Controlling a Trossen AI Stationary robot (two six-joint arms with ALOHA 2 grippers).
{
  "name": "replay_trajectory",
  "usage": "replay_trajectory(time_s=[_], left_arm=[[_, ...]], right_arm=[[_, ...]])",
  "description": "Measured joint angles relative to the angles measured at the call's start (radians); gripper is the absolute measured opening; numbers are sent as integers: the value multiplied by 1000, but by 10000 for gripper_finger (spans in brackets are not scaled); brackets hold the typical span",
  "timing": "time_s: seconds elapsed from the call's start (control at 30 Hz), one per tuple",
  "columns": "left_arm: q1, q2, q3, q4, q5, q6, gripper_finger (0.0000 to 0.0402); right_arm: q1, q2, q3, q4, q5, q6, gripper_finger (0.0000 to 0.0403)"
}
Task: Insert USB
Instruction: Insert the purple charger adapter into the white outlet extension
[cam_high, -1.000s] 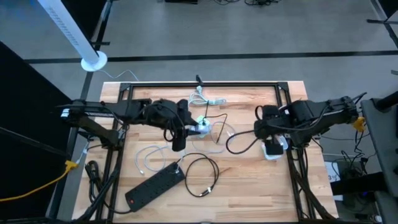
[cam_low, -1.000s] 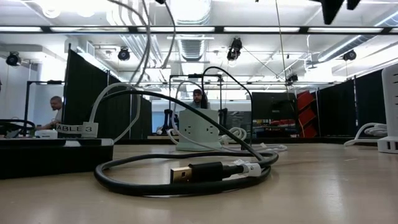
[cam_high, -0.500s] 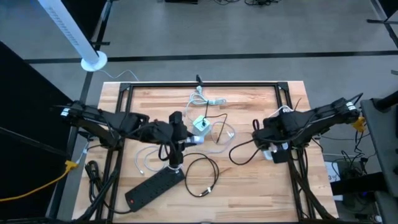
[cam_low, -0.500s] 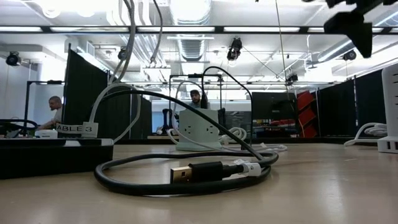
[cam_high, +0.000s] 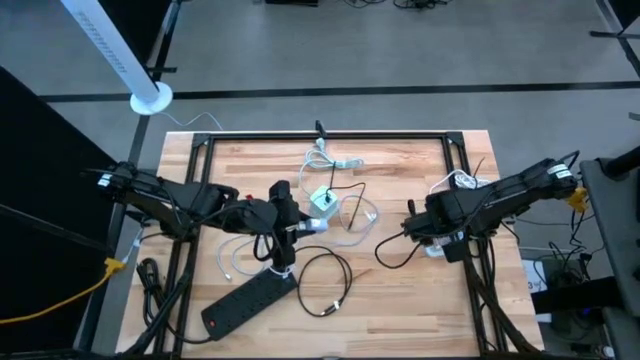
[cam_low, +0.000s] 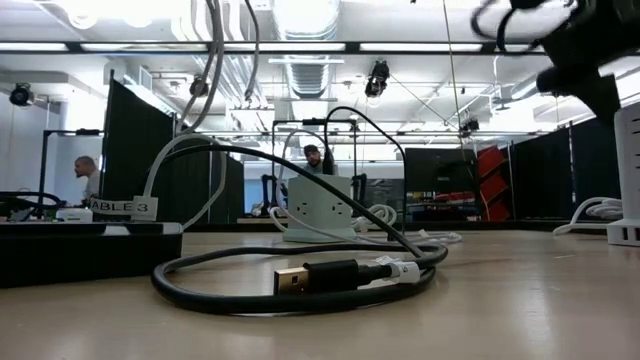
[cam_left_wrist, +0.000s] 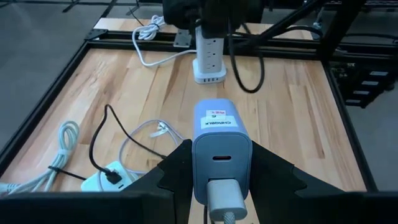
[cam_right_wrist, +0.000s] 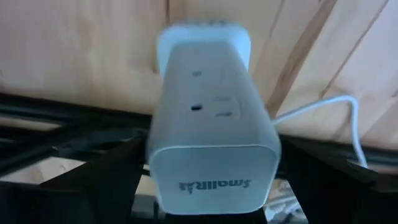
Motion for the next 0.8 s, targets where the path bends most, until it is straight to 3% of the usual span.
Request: replay_trajectory(time_s=[0.1,0.2,0.33,0.53,0.8], left_arm=[[0,0,0,2,0,6,115],[0,0,-6,5,-22,23,115],[-1,0,-38,30,-77,58,115],[-11,-3,-166,294,-61,114,115],[-10,-3,-410,720,-60,133,115]], right_arm=[[0,0,-31,9,5,40,332],[1,0,-45,33,0,53,289],[0,-2,-47,40,-3,50,295],[0,-1,8,72,4,81,295],[0,6,188,159,4,108,295]])
